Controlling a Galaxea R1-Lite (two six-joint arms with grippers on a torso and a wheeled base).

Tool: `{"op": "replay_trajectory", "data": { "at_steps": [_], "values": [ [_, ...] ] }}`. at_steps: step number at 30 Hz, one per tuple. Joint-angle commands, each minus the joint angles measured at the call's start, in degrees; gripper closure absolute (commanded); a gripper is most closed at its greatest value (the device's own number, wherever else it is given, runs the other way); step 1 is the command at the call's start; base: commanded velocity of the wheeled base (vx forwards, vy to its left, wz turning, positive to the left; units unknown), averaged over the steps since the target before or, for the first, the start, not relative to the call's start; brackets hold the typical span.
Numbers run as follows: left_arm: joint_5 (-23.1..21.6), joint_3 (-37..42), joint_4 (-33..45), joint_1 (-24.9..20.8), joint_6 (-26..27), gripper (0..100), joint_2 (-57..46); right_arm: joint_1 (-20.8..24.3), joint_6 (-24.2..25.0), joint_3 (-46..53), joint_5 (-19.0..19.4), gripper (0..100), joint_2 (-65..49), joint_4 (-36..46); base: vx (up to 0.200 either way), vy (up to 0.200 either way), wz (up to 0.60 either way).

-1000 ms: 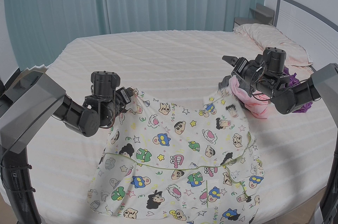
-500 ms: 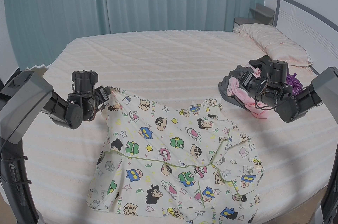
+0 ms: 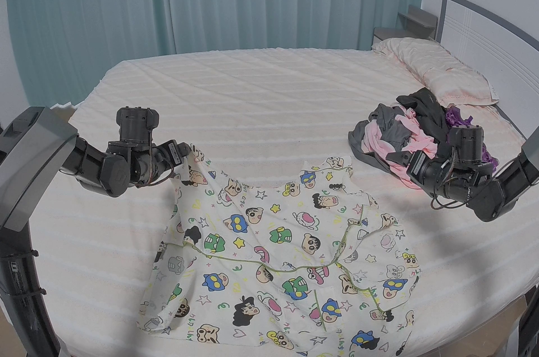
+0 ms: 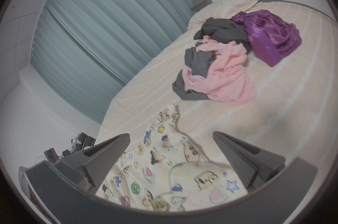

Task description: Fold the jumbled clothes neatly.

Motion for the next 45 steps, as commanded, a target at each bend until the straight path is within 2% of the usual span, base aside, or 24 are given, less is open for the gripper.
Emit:
{"op": "replay_trajectory", "data": {
  "at_steps": [1, 3, 4, 6, 9, 11, 13, 16, 18, 19, 21, 26, 31, 32, 33, 34, 35, 39, 45],
  "values": [
    [-3.76, 0.99, 5.36, -0.38, -0.07, 0, -3.88, -2.46, -1.44, 5.97, 1.86, 0, -2.94, -0.07, 0.0, 0.0, 0.0],
    [-4.46, 0.64, 8.7, -0.38, 0.01, 0, -4.05, -2.81, -2.15, 7.37, 2.38, 0, -2.94, -0.16, 0.0, 0.0, 0.0],
    [-4.99, -0.5, 13.62, -0.38, 0.1, 0, -4.14, -2.99, -3.2, 9.04, 2.74, 0, -2.94, -0.51, 0.0, 0.0, 0.0],
    [-6.05, -2.44, 18.45, -0.2, -0.16, 0, -4.41, -2.99, -4.17, 10.98, 2.91, 0, -3.02, -0.6, 0.0, 0.0, 0.0],
    [-10.7, -3.05, 20.91, 0.06, -1.22, 0, -5.37, -2.99, -4.61, 13.0, 2.91, 0, -3.02, -0.6, 0.0, 0.0, 0.0],
    [-16.33, -2.96, 21.09, 0.06, -3.68, 0, -7.04, -2.99, -5.49, 14.32, 2.91, 0, -3.02, -0.6, 0.0, 0.0, 0.0],
    [-18.79, -3.67, 20.21, 0.06, -6.84, 0, -7.48, -3.07, -6.45, 15.11, 2.91, 0, -3.02, -0.6, 0.0, 0.0, 0.0],
    [-18.44, -7.62, 16.26, 0.15, -13.61, 0, -6.95, -3.43, -7.42, 16.16, 3.17, 0, -3.02, -0.6, 0.0, 0.0, 0.0],
    [-17.47, -8.68, 14.67, 0.24, -15.98, 0, -6.6, -3.43, -7.68, 16.43, 3.53, 0, -3.02, -0.6, 0.0, 0.0, 0.0],
    [-15.54, -9.47, 13.71, 0.41, -17.74, 0, -5.46, -3.43, -7.77, 16.95, 3.88, 0, -3.2, -0.6, 0.0, 0.0, 0.0],
    [-13.87, -10.26, 14.59, 0.41, -17.12, 0, -4.49, -3.43, -7.68, 17.48, 4.14, 0, -3.64, -0.6, 0.0, 0.0, 0.0],
    [-13.78, -9.55, 15.82, 0.59, -17.3, 0, -4.14, -3.51, -7.77, 18.45, 4.58, 0, -3.73, -0.69, 0.0, 0.0, 0.0],
    [-14.31, -2.44, 14.67, 1.03, -17.04, 0, -7.39, -4.66, -11.46, 21.96, 6.34, 0, -3.73, -0.86, 0.0, 0.0, 0.0],
    [-14.22, 0.46, 13.36, 1.03, -17.21, 0, -9.33, -5.36, -13.57, 23.28, 8.01, 0, -3.64, -0.86, 0.0, 0.0, 0.0],
    [-14.22, 0.46, 13.36, 1.03, -17.21, 0, -9.33, -5.36, -13.57, 23.28, 8.01, 0, -3.64, -0.86, 0.0, 0.0, 0.0],
    [-14.13, 4.68, 11.77, 0.94, -17.65, 0, -12.32, -6.33, -16.3, 24.51, 10.65, 0, -3.2, -0.86, 0.0, 0.0, 0.0],
    [-13.69, 6.71, 11.33, 0.85, -17.74, 0, -13.55, -6.68, -17.09, 24.69, 11.7, 0, -3.02, -0.86, 0.0, 0.0, 0.0],
    [-13.6, 15.76, 10.46, 0.41, -18.44, 0, -19.43, -7.03, -17.62, 23.63, 14.16, 0, -0.83, -0.86, 0.0, 0.0, 0.0],
    [-13.6, 25.16, 5.45, -0.73, -23.1, 0, -25.06, -6.77, -17.79, 19.06, 14.25, 0, 4.18, -0.69, 0.0, 0.0, 0.0]
  ]
}}
